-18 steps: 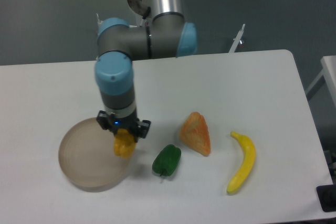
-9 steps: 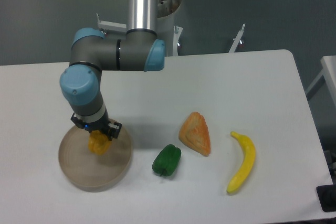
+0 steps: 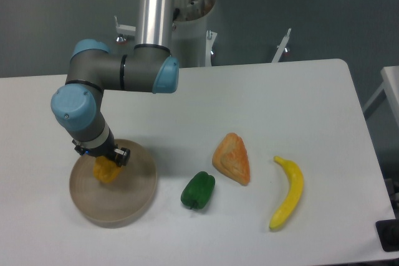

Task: Place the yellow pepper on the plate
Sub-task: 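Lower the yellow pepper onto the plate and open the gripper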

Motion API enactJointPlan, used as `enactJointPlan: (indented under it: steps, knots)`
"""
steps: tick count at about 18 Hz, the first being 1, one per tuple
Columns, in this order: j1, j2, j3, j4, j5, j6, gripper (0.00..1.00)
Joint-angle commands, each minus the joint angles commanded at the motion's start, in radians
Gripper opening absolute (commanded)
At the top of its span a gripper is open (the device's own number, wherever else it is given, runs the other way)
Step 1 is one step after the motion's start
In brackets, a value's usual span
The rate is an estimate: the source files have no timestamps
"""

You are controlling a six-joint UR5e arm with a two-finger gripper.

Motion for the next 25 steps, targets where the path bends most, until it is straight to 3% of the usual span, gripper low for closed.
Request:
enactJointPlan:
  steps: [13,15,16,18,23,25]
  knots:
    - [0.000,-0.014,0.008,0.002,0.002,0.000,0.47]
    - [0.000,-0.011,0.009,0.003,0.002,0.002,0.59]
    - [0.000,-0.011,0.011,0.003,0.002,0.002,0.77]
    - [0.000,-0.009,0.014,0.002,0.026,0.002,0.97]
    - [0.005,0.011,0.032,-0.003,0.032,0.011,1.00]
    - [0.040,0.041,0.040,-0.005,0.032,0.023,1.00]
